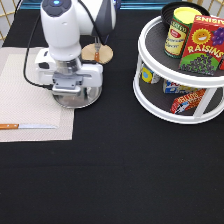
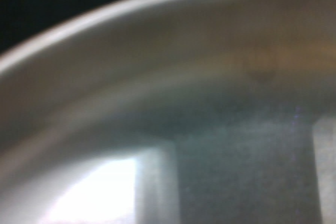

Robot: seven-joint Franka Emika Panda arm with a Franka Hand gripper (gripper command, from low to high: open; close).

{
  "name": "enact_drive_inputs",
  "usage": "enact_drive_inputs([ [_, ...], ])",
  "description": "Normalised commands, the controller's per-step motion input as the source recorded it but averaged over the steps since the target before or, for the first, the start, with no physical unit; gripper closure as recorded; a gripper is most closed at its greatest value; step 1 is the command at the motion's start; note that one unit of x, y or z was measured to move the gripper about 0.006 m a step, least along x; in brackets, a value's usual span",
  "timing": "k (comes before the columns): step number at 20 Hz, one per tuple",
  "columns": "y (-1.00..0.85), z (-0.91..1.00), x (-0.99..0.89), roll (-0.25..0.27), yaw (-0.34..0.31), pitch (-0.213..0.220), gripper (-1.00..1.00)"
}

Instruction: Arrange plate and fork

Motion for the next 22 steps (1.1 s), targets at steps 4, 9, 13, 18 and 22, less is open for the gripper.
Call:
enact_drive_inputs([
  [4, -0.99, 0.0, 0.22, 0.104, 0.022, 0.042, -1.0],
  [9, -1.0, 0.0, 0.22, 0.078, 0.007, 0.036, -1.0],
  [13, -1.0, 0.0, 0.19, 0.051, 0.0, 0.006, -1.0],
  [18, -1.0, -0.03, 0.08, 0.077, 0.0, 0.0, -1.0],
  [22, -0.99, -0.1, -0.07, 0.115, 0.0, 0.0, -1.0],
])
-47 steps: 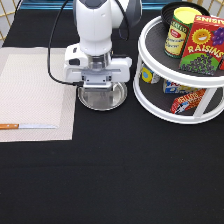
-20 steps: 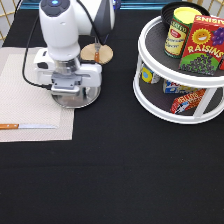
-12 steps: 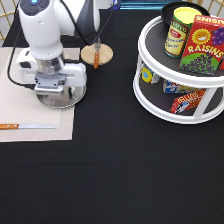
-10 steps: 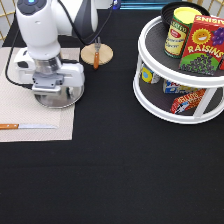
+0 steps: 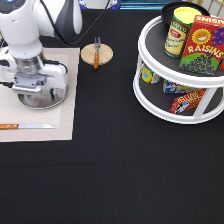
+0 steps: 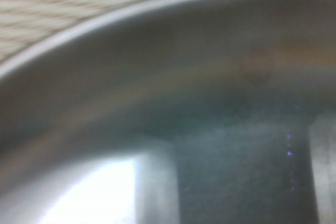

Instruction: Arrange plate and fork

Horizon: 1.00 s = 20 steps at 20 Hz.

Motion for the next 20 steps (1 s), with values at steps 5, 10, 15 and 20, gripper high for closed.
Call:
enact_drive_inputs([
  [5, -0.87, -0.1, -0.25, 0.131, 0.0, 0.0, -1.0],
  [10, -0.73, -0.1, -0.25, 0.09, -0.006, -0.001, -1.0],
  [15, -0.01, 0.29, 0.01, -0.036, -0.005, 0.0, -1.0],
  [20, 0.58, 0.79, -0.15, -0.161, 0.032, -0.008, -1.0],
])
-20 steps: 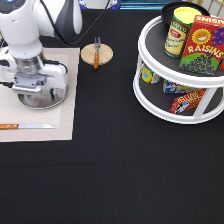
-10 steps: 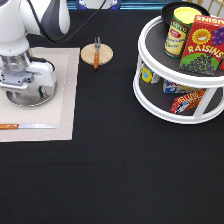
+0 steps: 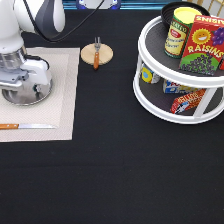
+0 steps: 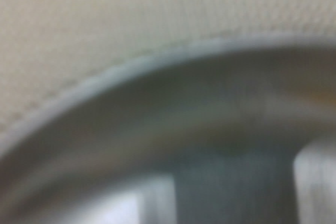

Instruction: Arrange plate and fork

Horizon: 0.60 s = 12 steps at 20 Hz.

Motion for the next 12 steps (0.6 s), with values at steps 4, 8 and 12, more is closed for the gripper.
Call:
enact_drive_inputs([
  [4, 0.67, 0.64, -0.44, -0.171, 0.072, -0.071, -1.0],
  [8, 0.68, 0.41, -0.51, -0.142, 0.065, -0.116, -1.0],
  [12, 0.73, 0.39, -0.56, -0.085, 0.066, -0.1, -1.0],
])
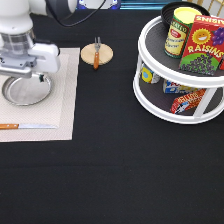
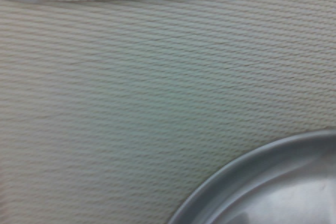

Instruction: Arrange plate and fork

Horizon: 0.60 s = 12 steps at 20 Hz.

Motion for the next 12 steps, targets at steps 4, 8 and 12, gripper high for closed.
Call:
enact_drive_inputs([
  [4, 0.79, 0.2, -0.62, -0.019, 0.069, -0.075, -1.0],
  [8, 0.82, 0.01, -0.62, -0.006, 0.061, -0.055, -1.0],
  [12, 0.78, 0.0, -0.62, -0.001, 0.073, -0.057, -1.0],
])
